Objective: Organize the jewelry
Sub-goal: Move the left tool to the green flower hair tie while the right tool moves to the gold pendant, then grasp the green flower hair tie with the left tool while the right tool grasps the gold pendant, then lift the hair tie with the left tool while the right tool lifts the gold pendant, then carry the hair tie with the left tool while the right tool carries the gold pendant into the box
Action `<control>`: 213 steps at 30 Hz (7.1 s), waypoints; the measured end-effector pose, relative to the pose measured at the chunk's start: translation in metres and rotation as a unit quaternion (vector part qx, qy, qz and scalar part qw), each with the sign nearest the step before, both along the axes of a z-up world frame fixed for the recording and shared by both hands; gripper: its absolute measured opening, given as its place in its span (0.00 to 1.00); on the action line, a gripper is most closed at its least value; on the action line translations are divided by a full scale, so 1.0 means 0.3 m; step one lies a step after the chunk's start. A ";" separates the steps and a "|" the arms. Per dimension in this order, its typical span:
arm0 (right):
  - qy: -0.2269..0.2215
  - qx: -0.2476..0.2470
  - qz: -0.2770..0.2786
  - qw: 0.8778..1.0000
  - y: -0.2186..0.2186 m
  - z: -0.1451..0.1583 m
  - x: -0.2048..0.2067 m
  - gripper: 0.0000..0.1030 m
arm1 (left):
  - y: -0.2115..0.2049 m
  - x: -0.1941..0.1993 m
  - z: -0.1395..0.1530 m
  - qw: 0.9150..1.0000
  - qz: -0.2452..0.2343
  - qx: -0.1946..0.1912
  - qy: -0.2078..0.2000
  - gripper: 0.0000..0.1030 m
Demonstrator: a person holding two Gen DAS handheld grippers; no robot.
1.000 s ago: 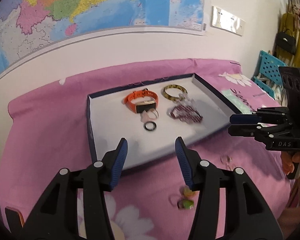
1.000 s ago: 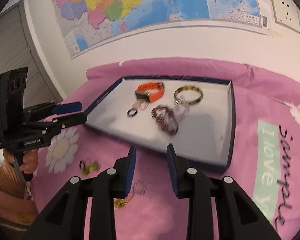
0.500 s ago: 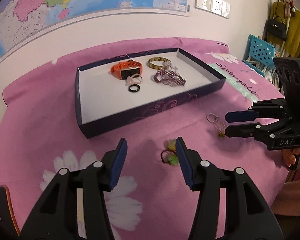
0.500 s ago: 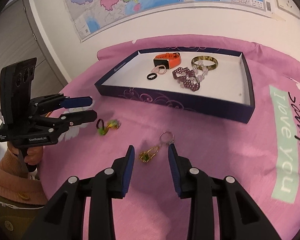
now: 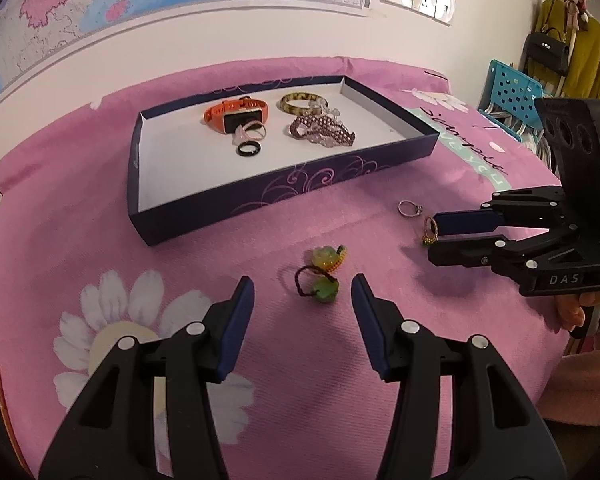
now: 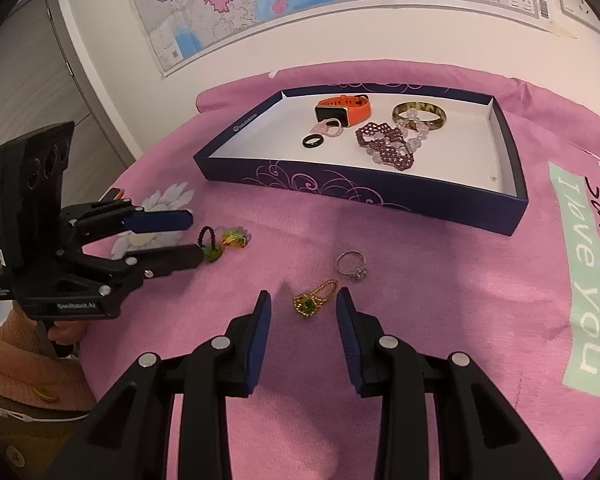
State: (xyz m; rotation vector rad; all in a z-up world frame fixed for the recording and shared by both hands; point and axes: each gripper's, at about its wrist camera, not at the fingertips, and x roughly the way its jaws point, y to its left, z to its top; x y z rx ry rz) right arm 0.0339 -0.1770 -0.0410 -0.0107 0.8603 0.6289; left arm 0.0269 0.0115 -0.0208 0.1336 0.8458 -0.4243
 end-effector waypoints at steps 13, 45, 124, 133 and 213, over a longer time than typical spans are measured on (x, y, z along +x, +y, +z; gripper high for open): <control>-0.007 -0.013 -0.006 1.000 0.014 -0.006 0.002 0.23 | -0.045 0.017 -0.025 1.000 -0.013 0.004 0.015 0.40; -0.010 0.008 -0.016 1.000 0.001 0.005 -0.010 0.09 | -0.011 -0.006 -0.015 1.000 0.002 -0.018 0.019 0.22; -0.051 0.021 -0.016 0.998 0.017 0.091 0.047 0.09 | -0.029 0.037 0.106 0.999 0.000 -0.044 -0.031 0.22; -0.057 0.019 -0.016 0.998 0.018 0.107 0.060 0.09 | -0.029 0.059 0.114 0.999 0.002 -0.043 -0.032 0.22; -0.062 -0.043 -0.036 0.996 0.046 0.105 0.328 0.09 | -0.057 0.348 0.073 0.999 0.049 -0.022 -0.009 0.22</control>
